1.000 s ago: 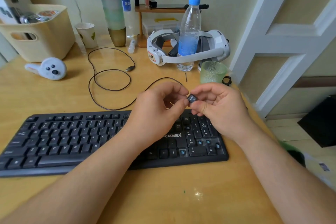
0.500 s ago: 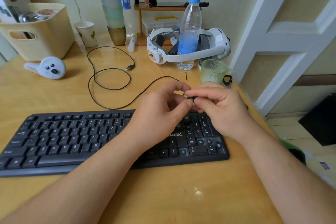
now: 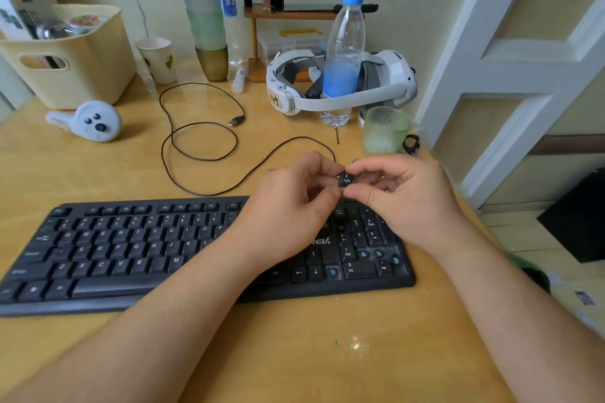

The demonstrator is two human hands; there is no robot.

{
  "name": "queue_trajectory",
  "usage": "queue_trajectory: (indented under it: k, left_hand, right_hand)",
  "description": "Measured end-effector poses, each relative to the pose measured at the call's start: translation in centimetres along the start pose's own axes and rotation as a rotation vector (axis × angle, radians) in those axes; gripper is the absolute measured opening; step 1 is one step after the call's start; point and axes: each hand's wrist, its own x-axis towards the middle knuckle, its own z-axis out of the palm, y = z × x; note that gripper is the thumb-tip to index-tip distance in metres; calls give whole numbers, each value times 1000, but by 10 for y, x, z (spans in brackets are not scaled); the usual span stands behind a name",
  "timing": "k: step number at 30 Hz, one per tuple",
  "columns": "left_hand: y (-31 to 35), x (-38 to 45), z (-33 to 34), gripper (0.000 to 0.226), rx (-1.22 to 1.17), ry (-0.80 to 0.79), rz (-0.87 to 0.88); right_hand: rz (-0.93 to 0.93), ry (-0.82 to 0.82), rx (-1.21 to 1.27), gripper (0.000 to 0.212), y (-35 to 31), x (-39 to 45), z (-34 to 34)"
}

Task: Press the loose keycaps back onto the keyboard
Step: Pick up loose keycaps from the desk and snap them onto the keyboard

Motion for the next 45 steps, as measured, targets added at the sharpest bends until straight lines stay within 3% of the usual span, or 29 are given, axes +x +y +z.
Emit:
queue_trajectory:
  k: [6,10,18,24,28,34,45]
  left_hand:
    - [2,-1,-1,13,-4,-11,-7]
    - [4,-3,-1,14,98,9,55]
    - [8,-6,-2,21,213,-113,239]
    - [7,-6,-3,23,188,-92,224]
    - [9,-7,-3,24,203,-109,225]
    - [3,-5,-5,23,190,-92,215]
    - [3,-5,-5,24,220,-94,241]
  right_hand:
    - [-164,-2,-207,20,-7,0,-2]
    - [-157,-30,-327,18,-15,3,-3]
    - [-99,-306,-630,13,-51,11,-33]
    - [86,-527,-613,10,-45,-4,-63]
    - [137,-464,-602,10,-33,-16,-67]
    - [81,-497,-827,11,-15,-25,-69]
    - [109,-536,-903,25,-9,-26,-74]
